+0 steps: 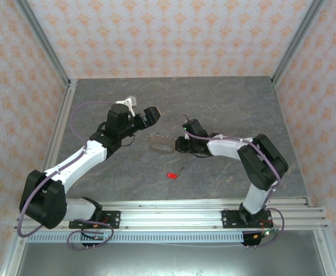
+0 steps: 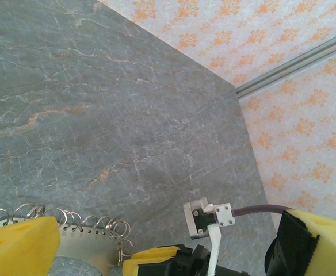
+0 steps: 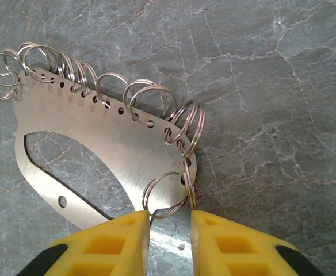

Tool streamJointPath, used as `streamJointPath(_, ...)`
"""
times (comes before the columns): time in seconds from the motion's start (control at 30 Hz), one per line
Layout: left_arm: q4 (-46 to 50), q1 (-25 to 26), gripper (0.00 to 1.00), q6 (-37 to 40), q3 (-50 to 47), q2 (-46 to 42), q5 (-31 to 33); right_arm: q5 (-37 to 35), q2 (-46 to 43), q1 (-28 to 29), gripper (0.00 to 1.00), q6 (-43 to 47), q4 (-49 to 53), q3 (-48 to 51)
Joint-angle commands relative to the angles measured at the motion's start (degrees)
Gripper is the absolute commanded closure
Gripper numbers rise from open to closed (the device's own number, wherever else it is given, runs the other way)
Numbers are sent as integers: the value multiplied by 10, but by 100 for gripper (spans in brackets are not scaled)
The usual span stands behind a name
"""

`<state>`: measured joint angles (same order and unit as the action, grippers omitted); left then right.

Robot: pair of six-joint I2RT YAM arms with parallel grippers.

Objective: Put the keys on the keyring

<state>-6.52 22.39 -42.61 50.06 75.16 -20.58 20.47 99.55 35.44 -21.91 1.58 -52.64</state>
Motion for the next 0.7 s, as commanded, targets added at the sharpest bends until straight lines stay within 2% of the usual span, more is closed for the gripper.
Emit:
streamJointPath(0.0, -20, 2, 1, -7, -1, 3, -3, -17, -43, 10, 75, -5, 16, -9)
streamJointPath(0.13, -18, 2, 1, -7, -3, -3, 1, -56, -50, 30, 75, 1, 61, -29)
streamJointPath(0.37, -5, 2, 1, -5, -4, -17, 16, -157, -9, 61, 78, -11, 143, -87)
streamJointPath(0.67, 9, 0, 0, 2, -2, -31, 26, -189, 32, 67, 79, -5, 181, -132)
